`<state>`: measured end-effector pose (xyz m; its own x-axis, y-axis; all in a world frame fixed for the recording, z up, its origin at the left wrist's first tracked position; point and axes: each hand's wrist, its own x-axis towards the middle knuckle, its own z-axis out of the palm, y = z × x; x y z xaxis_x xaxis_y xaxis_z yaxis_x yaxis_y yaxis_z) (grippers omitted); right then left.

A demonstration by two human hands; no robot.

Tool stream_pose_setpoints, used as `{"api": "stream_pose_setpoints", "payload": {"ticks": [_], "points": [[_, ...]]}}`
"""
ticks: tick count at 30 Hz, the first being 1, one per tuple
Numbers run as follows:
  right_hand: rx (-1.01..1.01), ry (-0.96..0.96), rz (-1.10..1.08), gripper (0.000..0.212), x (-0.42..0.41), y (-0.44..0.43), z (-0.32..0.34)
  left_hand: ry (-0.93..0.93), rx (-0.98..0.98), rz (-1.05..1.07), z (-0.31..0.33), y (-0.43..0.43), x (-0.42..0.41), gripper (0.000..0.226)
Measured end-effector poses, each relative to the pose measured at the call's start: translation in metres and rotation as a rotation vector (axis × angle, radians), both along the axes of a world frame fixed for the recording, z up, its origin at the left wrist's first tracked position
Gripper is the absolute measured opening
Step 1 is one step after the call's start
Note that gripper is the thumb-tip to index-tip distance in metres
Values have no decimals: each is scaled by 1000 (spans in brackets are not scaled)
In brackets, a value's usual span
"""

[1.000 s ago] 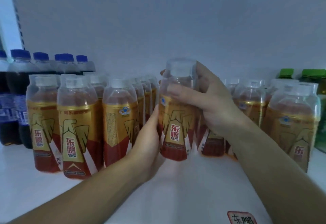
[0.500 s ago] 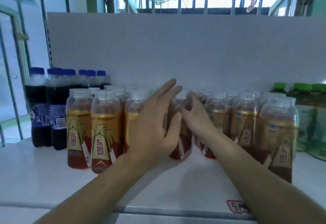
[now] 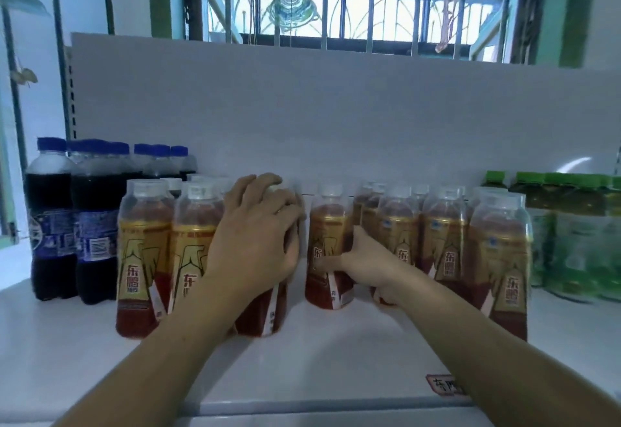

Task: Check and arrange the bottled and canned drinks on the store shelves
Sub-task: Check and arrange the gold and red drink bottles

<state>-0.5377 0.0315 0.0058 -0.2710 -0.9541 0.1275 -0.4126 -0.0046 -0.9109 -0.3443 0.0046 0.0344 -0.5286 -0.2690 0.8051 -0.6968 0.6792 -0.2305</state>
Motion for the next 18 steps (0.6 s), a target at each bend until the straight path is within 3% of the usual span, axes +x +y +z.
{"api": "stream_pose_setpoints", "payload": {"ticks": [3,7,18], "points": [[0,-16,-71,72,1,-26,-3,21,-19,-32,-1,-3,-1,34],[-28,59,-195,96,3,-69,-7,32,-41,-46,-3,-6,-2,37],[-19,177,-390,90,-3,-124,-5,53,-106,-78,-8,-17,-4,33]]}}
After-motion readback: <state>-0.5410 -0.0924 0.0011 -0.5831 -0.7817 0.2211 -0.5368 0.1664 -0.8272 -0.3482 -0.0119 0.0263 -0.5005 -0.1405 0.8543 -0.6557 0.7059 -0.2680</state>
